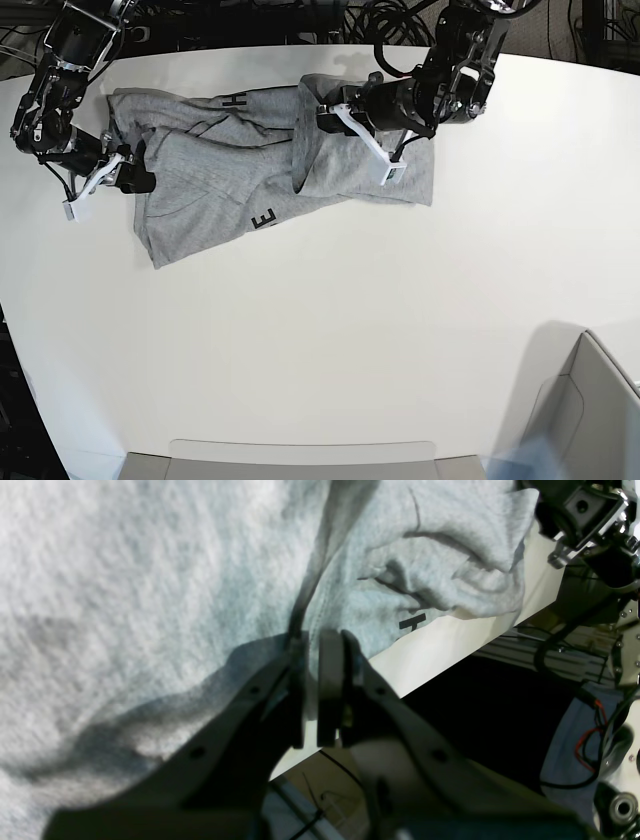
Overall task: Fold the T-shirt properly
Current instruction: 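Fold the other strip end with the right gripper toward the left gripper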
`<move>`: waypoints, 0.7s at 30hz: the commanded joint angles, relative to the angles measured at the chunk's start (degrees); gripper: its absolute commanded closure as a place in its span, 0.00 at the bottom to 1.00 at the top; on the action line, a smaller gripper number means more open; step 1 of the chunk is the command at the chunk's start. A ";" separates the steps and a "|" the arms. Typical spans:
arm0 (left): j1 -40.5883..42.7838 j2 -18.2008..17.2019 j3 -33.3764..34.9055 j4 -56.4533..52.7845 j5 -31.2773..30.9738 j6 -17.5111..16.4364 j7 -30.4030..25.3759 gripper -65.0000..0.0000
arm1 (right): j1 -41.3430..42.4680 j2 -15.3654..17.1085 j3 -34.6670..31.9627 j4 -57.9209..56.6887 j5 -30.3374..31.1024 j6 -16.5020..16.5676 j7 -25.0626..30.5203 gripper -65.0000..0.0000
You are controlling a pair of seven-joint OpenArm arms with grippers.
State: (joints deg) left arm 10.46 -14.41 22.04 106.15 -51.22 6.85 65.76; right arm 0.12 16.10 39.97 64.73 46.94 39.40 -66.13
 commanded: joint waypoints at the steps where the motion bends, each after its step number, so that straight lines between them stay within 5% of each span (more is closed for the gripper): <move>1: -0.48 -0.05 0.07 1.06 -1.04 -0.21 -0.31 0.94 | -1.13 0.03 -1.15 -0.42 -4.34 0.60 -5.30 0.71; 17: -0.57 -0.05 0.07 0.97 -1.04 -0.21 -0.31 0.94 | -1.31 -4.01 -7.13 -0.25 -4.43 0.60 -5.04 0.72; 21: -0.57 -0.05 0.07 0.97 -1.04 -0.21 -0.31 0.94 | -1.31 -4.10 -8.71 -0.25 -4.52 0.60 -5.04 0.88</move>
State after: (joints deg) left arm 10.33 -14.44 22.09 106.15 -51.22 6.85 65.71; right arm -0.19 11.90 31.94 65.04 49.28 39.40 -65.56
